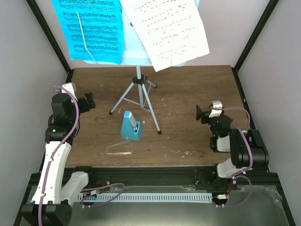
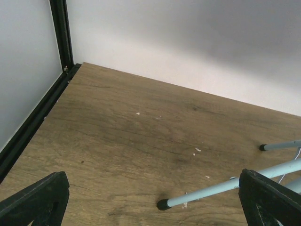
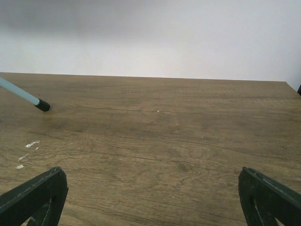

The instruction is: Pack up the instrument practice props

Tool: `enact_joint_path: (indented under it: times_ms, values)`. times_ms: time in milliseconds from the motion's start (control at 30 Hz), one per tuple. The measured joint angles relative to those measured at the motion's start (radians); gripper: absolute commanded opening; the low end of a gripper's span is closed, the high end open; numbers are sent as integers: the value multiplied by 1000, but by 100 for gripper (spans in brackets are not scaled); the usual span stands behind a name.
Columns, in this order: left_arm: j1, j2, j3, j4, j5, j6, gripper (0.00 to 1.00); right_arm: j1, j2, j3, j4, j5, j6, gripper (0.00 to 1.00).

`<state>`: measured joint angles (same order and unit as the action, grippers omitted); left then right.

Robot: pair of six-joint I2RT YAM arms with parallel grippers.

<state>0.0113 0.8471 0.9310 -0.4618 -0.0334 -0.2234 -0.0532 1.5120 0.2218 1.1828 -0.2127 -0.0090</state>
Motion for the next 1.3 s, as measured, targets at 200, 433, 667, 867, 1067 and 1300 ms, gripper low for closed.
enact_joint_path:
  times_ms: [200,433,667,867,1067,1300]
  values:
    - [-78,-7,-3,-8,-62,27,100,0,0,0,0,0,0,100]
    - [-121,-54,-19,-12,-94,38,100,0,0,0,0,0,0,100]
    - [-153,-46,-38,-8,-16,42,100,0,0,0,0,0,0,100]
    - [-236,21,-77,12,246,70,99,0,-10,19,-40,9,5,100]
    - [-345,166,-74,9,407,97,98,-3,-196,249,-469,62,116,100]
    - [-447,228,-69,-15,444,125,94,-4,-455,354,-806,63,289,100]
